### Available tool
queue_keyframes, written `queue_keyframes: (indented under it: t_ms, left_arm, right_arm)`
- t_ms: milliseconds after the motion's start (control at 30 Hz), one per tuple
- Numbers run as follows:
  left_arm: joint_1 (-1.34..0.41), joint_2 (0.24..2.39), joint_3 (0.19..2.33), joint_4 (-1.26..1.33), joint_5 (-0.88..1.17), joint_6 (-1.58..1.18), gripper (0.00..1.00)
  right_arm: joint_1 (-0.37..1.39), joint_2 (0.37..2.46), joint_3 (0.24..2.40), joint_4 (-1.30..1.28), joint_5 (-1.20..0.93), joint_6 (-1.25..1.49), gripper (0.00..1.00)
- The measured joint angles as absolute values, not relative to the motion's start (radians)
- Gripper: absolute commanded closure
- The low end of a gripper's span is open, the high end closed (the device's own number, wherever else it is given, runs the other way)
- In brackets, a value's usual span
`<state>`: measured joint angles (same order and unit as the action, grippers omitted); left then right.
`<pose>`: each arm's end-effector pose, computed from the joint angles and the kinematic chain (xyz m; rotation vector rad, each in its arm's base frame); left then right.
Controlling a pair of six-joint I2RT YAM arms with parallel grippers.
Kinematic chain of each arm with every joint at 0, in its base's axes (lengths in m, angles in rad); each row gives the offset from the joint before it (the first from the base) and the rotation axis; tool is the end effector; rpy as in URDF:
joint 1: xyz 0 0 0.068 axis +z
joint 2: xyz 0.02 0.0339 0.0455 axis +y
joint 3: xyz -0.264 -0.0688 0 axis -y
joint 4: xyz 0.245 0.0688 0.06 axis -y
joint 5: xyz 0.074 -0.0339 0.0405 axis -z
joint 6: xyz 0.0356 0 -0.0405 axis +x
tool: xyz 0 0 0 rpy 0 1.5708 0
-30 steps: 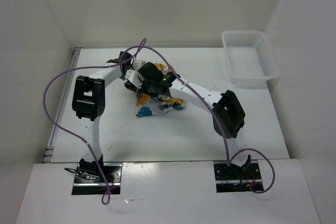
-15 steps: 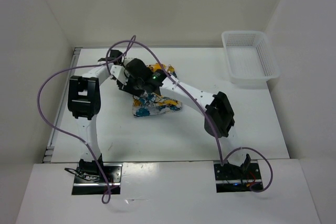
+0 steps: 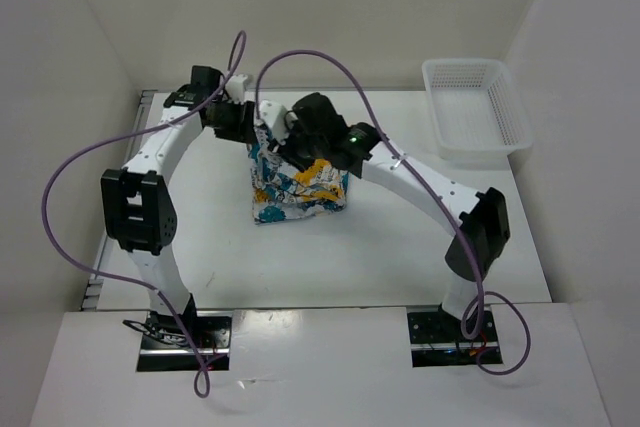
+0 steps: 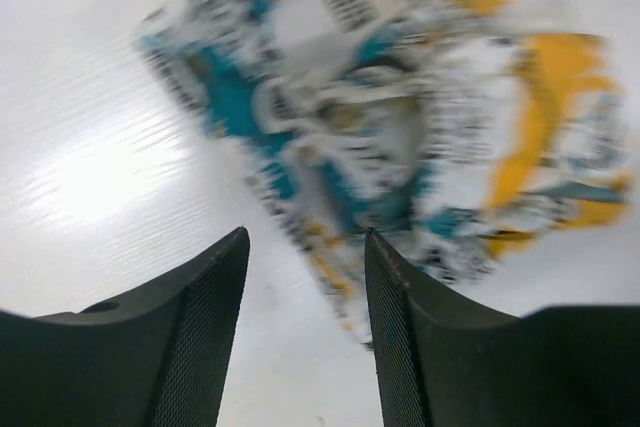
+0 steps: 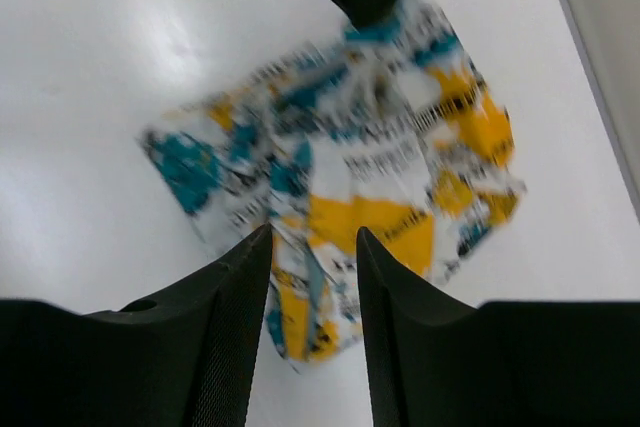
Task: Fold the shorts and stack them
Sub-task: Fold the shorts
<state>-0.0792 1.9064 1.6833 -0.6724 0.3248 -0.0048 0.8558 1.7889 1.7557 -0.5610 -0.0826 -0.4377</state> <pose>0.4243 -0.0451 0.2830 0.2317 2.4401 -0.4367 0.2697 0.3151 0.3618 -1.3523 1.7115 0.3286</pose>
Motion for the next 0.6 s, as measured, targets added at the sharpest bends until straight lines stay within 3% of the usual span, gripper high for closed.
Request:
queue_keyframes:
  t_ms: [167,300,533,600]
  left_arm:
    - [-0.223,1.864,1.673,-0.658,0.374,-0.004,0.42]
    - [-0.258,1.930,1.619,-0.657,0.385,-0.004,0.41]
    - [-0.284,2.023,1.574,-0.656,0.337,-0.004,0.41]
    - [-0.294,2.027,1.574,-0.656,0.343,-0.005,0.48]
  right_arm:
    - [0.682,1.747,1.522,-0.511,-0.045,-0.434,0.54]
    - [0.646,1.757,1.381,-0.515,-0.057,-0.435,0.52]
    - [0.623,1.757,1.327,-0.500,-0.114,-0.432,0.50]
    - [0.621,1.758,1.326,-0.493,-0.127,-0.430,0.48]
